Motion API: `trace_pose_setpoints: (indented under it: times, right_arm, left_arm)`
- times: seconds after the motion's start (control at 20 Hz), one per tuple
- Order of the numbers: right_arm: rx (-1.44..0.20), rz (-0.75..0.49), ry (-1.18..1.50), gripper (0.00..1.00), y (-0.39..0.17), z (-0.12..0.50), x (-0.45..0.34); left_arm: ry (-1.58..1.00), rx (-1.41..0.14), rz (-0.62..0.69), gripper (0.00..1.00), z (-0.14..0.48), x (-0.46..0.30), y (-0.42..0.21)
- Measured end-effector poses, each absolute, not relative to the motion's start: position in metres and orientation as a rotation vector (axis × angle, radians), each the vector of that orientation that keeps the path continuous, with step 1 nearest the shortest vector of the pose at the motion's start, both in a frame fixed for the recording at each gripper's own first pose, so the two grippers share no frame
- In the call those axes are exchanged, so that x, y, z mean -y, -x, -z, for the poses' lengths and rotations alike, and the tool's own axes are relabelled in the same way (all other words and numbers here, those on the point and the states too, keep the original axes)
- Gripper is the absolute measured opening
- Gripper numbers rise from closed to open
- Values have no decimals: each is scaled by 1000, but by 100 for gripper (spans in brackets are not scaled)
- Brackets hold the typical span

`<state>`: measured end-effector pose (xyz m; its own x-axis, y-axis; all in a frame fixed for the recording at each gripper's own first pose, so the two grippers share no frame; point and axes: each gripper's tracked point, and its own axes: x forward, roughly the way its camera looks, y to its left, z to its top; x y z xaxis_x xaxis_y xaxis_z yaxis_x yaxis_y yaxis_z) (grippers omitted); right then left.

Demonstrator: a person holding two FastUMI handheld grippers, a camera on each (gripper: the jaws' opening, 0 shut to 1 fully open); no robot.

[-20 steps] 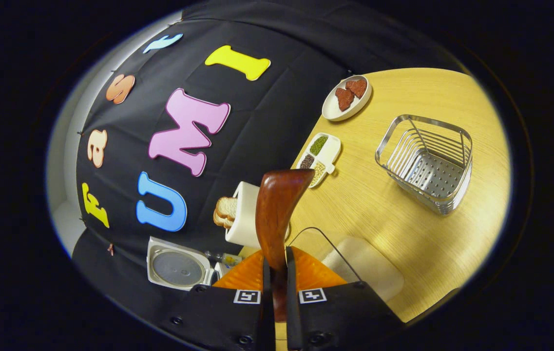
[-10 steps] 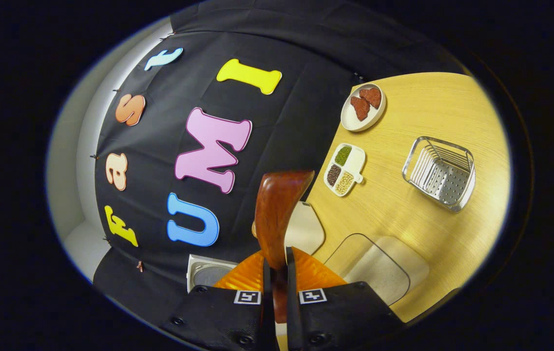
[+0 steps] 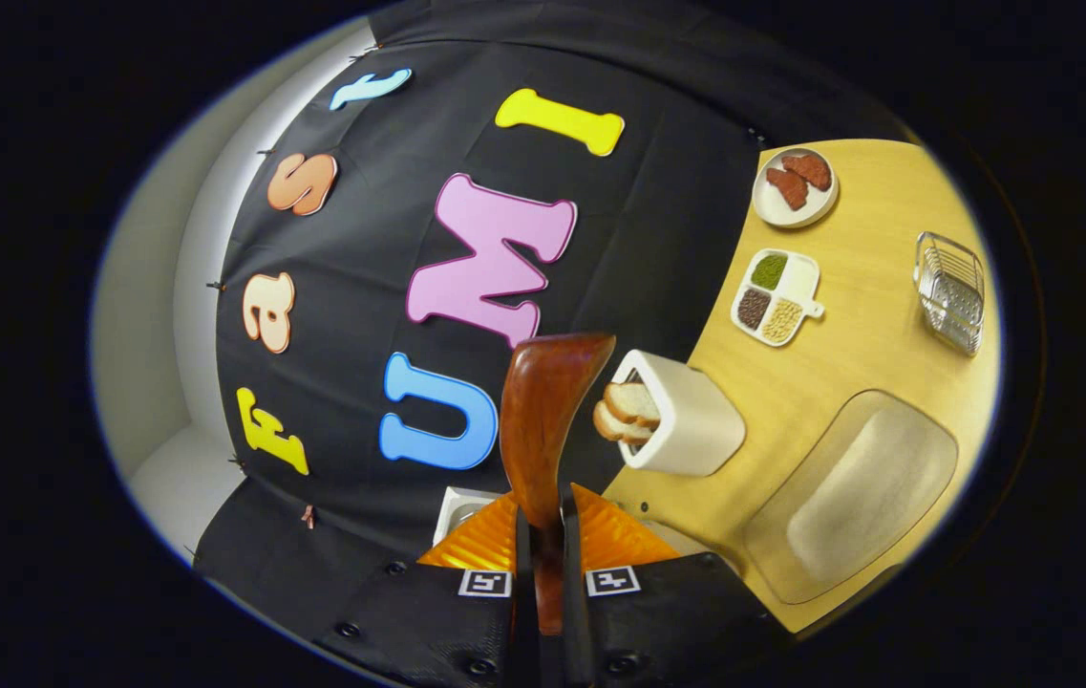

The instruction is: Close the left gripper, press the button to open the rice cooker; take a wooden spoon from the chopstick holder with the right hand, scoop a spoonful of rice and pour it into the rice cooker, then put the wooden spoon back into the chopstick holder.

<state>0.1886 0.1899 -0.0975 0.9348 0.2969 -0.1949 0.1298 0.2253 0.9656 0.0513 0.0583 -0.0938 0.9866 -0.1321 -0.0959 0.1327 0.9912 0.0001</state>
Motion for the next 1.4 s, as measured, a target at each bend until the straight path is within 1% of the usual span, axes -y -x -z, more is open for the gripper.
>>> trace_pose_setpoints:
  times: [0.1, 0.25, 0.55, 0.8, 1.0, 1.2, 1.4]
  right_arm:
    - [-365, -169, -1333, 13, -201, 80, -220]
    - [-378, -196, -1316, 13, -218, 71, -262]
    - [-446, -186, -1274, 13, -247, 92, -328]
    - [-433, -161, -1098, 13, -279, 112, -357]
    - [-428, -201, -896, 14, -295, 115, -381]
    - [-439, -234, -767, 13, -305, 121, -405]
    - [-420, -290, -605, 13, -299, 128, -423]
  left_arm:
    - [0, -96, 124, 98, 94, -63, -51]
    - [14, -105, 109, 99, 100, -67, -49]
    - [19, -116, 76, 98, 106, -83, -45]
    - [5, -123, 62, 98, 113, -96, -42]
    - [21, -146, 54, 99, 124, -104, -40]
    - [42, -172, 39, 98, 132, -110, -41]
    - [48, -172, 39, 98, 133, -109, -43]
